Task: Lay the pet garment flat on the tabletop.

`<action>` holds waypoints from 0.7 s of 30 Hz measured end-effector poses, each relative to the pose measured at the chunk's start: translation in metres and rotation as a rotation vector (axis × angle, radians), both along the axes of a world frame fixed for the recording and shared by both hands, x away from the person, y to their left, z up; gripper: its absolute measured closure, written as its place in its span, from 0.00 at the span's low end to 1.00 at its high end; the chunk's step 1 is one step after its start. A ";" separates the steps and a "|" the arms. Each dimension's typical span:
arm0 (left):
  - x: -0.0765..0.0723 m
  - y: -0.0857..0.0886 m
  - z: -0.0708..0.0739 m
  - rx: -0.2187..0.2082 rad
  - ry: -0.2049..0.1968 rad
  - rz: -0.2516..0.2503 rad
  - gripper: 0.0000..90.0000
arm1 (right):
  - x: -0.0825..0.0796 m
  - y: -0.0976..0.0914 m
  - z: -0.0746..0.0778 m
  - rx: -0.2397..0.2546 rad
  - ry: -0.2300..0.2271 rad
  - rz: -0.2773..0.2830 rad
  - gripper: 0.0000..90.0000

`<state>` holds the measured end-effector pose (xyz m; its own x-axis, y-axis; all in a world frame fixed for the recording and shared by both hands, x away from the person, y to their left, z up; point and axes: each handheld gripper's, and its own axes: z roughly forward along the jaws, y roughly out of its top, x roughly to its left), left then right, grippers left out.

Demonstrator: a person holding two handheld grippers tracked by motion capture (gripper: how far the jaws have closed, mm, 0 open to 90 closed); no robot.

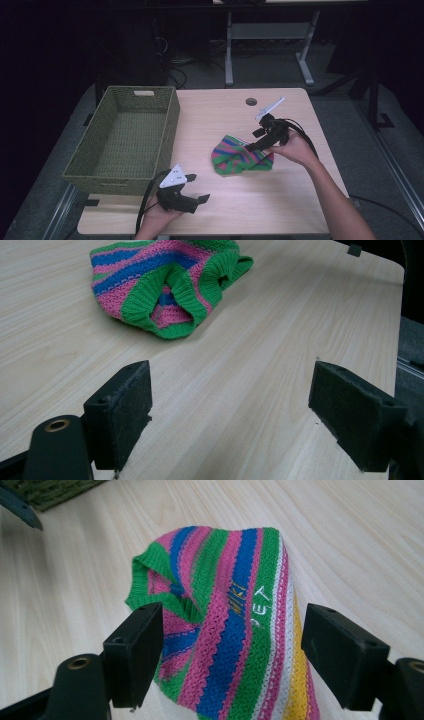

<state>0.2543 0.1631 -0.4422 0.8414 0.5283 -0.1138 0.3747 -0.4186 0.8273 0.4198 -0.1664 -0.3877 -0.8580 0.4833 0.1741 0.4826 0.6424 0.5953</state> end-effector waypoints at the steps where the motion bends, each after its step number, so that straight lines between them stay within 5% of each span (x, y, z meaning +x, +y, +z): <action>1: 0.000 0.000 0.000 -0.002 0.001 0.000 0.19 | 0.001 0.001 -0.002 -0.004 0.004 0.002 0.27; 21: 0.001 -0.001 0.000 -0.007 0.005 -0.001 0.19 | 0.008 0.021 -0.029 -0.125 0.036 0.032 0.33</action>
<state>0.2548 0.1624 -0.4426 0.8416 0.5262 -0.1219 0.3782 -0.4130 0.8285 0.4282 -0.1451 -0.4171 -0.8673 0.4761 0.1451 0.4808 0.7258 0.4920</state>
